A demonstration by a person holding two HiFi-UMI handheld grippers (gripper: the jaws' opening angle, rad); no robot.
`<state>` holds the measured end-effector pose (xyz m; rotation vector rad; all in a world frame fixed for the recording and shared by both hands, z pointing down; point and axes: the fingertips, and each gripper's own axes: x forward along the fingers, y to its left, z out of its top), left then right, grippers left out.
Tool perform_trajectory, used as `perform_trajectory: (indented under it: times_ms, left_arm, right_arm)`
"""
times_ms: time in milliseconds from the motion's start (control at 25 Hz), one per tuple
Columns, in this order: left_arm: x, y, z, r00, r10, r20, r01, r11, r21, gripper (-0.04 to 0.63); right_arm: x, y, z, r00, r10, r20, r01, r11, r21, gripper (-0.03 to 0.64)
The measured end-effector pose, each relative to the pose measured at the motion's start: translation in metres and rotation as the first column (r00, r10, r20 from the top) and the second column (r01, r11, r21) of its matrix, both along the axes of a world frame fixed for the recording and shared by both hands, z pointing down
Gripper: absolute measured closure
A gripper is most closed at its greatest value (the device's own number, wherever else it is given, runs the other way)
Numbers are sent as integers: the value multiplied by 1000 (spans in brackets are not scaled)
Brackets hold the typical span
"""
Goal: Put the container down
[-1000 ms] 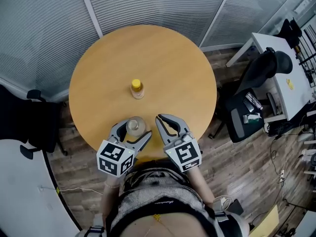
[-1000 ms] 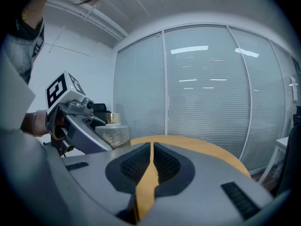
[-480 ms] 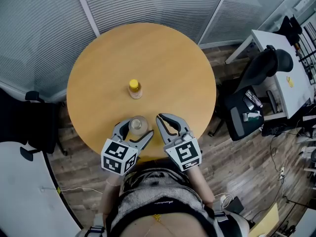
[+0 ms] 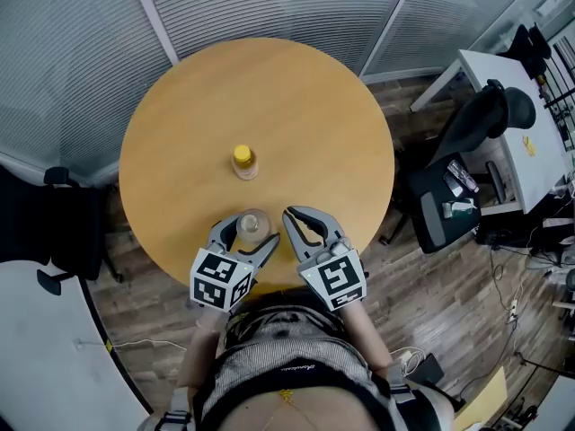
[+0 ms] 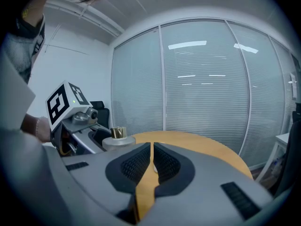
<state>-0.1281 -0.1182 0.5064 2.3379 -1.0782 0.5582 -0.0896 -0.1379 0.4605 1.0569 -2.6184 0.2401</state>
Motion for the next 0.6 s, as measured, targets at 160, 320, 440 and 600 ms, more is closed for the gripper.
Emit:
perform_trajectory:
  times_ms: [160, 320, 440, 600]
  left_arm:
    - [0, -1, 15, 1000, -1, -8, 1, 1000, -20, 257]
    - [0, -1, 29, 1000, 1, 4, -1, 1000, -31, 256]
    - [2, -3, 40, 1000, -3, 12, 4, 999, -40, 256]
    - [3, -4, 54, 1000, -4, 17, 4, 999, -49, 256]
  right_arm:
    - [1, 0, 5, 1000, 4, -12, -4, 1000, -8, 584]
    - [0, 0, 10, 1000, 5, -24, -5, 1000, -17, 584]
    - [2, -1, 13, 1000, 6, -30, -7, 1000, -22, 584]
    - [4, -2, 16, 999, 11, -41, -12, 999, -29, 584]
